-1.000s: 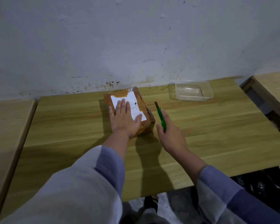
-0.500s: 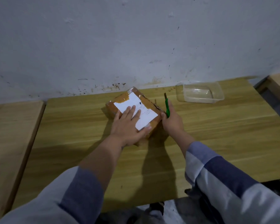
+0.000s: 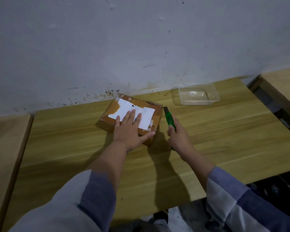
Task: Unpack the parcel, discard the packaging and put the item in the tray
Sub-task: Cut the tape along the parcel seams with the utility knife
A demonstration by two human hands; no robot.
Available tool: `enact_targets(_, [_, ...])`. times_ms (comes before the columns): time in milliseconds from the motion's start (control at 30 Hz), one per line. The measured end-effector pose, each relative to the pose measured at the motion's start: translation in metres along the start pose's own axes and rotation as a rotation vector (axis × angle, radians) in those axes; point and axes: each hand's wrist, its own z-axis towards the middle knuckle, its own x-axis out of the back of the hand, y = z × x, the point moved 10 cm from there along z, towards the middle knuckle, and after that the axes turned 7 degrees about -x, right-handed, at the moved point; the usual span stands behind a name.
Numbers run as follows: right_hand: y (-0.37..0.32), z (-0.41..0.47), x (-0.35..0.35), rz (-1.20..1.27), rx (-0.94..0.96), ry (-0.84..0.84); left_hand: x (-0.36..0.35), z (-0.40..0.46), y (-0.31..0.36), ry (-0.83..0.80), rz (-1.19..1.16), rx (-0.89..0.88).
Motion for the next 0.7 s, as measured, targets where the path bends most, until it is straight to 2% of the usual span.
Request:
enact_targets(200, [0.009, -0.020, -0.012, 0.161, -0.103, -0.079, -0.003, 0.001, 0.002, -0.042, -0.014, 0.043])
enact_targets(467, [0.003, -0.023, -0.012, 0.107, -0.161, -0.078, -0.005, 0.000, 0.001, -0.058, -0.021, 0.052])
enact_targets(700, [-0.012, -0.017, -0.012, -0.035, -0.192, -0.022, -0.009, 0.003, 0.000, -0.140, -0.019, 0.011])
